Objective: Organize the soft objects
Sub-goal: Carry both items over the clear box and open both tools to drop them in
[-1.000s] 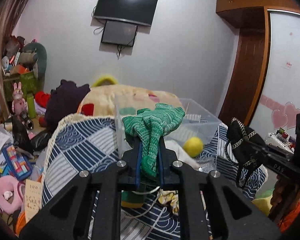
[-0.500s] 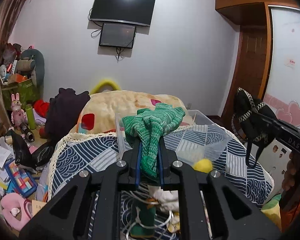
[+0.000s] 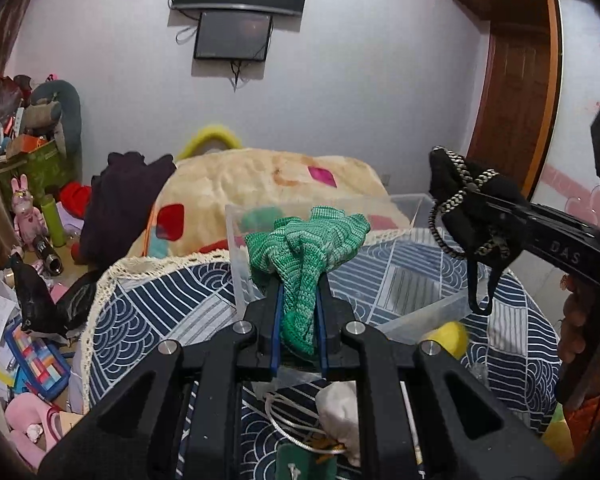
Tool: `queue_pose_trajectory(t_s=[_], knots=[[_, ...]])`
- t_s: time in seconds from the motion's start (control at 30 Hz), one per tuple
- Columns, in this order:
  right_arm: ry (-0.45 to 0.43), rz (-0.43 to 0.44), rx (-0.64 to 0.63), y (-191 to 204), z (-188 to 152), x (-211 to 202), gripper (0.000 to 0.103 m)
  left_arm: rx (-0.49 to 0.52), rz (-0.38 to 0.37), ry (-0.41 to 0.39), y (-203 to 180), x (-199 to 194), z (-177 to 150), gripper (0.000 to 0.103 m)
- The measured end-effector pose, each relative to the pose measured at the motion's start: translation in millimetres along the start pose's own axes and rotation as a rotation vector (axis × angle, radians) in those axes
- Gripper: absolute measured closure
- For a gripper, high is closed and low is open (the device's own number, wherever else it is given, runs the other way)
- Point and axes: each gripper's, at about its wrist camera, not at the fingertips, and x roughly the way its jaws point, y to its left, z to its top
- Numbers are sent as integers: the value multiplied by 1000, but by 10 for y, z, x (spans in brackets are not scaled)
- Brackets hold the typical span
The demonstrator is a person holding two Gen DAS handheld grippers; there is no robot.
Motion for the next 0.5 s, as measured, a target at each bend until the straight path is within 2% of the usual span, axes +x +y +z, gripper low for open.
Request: queue_pose_trajectory(t_s=[0.23, 0.43, 0.5], knots=[[143, 26, -5, 43, -123, 333, 83, 19, -9, 44, -47, 185, 17, 90], [190, 40, -38, 135, -112, 399, 81, 39, 7, 73, -82, 284, 33, 89], [197, 36, -45, 127, -98, 394, 80, 42, 18, 87, -93, 324, 50, 79]])
